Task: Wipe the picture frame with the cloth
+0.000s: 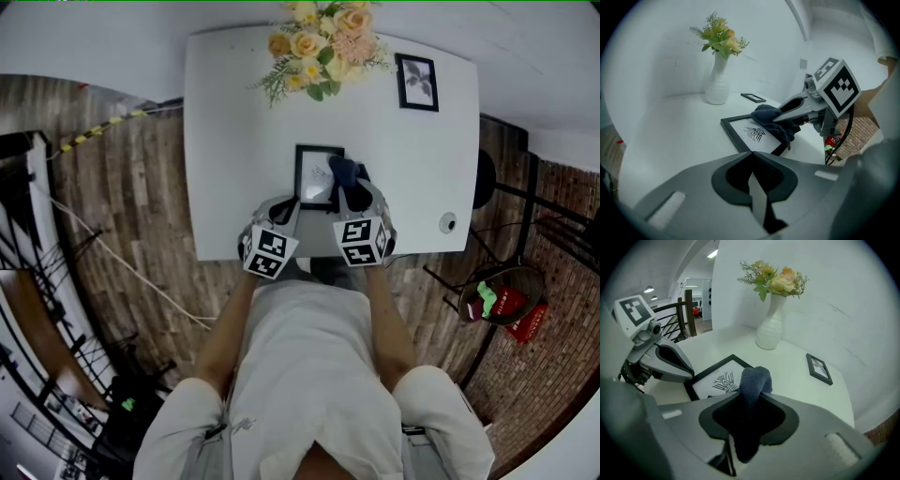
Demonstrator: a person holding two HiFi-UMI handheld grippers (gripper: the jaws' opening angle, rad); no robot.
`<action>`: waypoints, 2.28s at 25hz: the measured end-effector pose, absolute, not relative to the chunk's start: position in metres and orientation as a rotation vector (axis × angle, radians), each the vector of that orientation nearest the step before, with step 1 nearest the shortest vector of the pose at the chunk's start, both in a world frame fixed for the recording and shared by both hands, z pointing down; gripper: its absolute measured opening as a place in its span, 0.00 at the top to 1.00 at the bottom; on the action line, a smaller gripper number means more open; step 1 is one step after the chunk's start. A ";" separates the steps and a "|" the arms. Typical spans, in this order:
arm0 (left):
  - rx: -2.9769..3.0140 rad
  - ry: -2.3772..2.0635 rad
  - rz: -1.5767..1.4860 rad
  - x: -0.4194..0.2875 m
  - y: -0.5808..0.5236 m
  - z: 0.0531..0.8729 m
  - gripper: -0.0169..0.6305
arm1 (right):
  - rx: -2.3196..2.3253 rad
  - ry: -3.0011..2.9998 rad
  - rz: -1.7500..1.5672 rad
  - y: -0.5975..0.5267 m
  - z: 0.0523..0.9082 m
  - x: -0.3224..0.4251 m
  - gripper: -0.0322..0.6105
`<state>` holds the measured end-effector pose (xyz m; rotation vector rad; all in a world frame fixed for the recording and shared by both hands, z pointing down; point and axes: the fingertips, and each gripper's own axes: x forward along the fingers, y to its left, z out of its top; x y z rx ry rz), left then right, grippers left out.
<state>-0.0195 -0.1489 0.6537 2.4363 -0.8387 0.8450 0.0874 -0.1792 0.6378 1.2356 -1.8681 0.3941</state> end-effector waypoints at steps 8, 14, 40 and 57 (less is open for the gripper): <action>2.450 -0.819 0.847 -0.020 -0.149 0.654 0.94 | 1.222 -1.960 0.382 -0.169 0.614 0.054 0.79; 2.467 -0.799 0.850 -0.019 -0.148 0.653 0.94 | 1.146 -2.013 0.394 -0.159 0.625 0.010 0.79; 2.497 -0.756 0.832 -0.021 -0.150 0.654 0.94 | 1.195 -1.815 0.249 -0.138 0.648 0.057 0.79; 2.472 -0.977 0.793 -0.039 -0.152 0.615 0.94 | 1.394 -1.935 0.337 -0.118 0.594 0.114 0.79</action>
